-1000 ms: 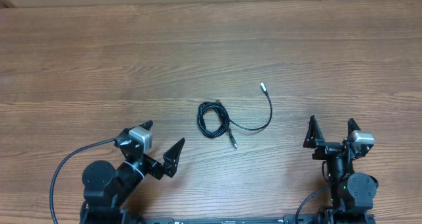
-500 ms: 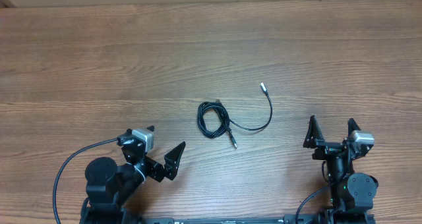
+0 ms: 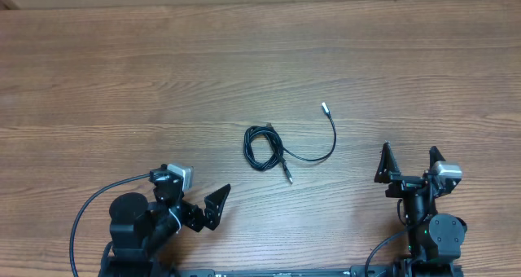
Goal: Untangle cables
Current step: 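Rotate and raise the left gripper toward the coiled black cable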
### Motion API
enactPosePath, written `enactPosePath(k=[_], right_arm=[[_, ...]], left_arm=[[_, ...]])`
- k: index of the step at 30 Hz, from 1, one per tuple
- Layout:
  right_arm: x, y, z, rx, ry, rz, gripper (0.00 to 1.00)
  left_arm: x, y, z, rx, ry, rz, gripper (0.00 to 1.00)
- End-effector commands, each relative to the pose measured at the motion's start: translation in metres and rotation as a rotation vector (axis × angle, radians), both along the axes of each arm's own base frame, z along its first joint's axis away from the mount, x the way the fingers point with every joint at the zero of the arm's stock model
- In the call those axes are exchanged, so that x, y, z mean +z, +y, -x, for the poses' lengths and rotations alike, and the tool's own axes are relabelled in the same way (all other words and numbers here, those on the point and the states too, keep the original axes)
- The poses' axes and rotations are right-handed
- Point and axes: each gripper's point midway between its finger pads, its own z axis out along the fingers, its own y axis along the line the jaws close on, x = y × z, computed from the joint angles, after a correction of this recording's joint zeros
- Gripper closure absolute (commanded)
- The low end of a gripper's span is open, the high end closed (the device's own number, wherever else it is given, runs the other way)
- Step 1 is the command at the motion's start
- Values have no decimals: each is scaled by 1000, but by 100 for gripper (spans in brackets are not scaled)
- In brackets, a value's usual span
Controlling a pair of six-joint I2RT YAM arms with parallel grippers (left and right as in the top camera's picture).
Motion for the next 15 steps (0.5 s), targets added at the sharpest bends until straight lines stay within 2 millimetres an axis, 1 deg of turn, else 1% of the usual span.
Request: enactPosePath(k=[1,5,9,13,15], right_arm=[[-2,-1,0,-5,-2,-4,0],[-2,-1,0,-5,-3,-4,0],[-2,-1,0,-5,-2,-4,0],[-2,-1,0,-5,-2,-4,0],[-2,-1,0,-5,-3,-4,0]], left_arm=[[10,-4,2,-27,-20,1,0],[12,-8,5,-55,-24,17,0],[6,-8,8,-35,35,50,0],[-6,-8,15,49,214,182,1],[-8,-8,17,109,300,275,0]])
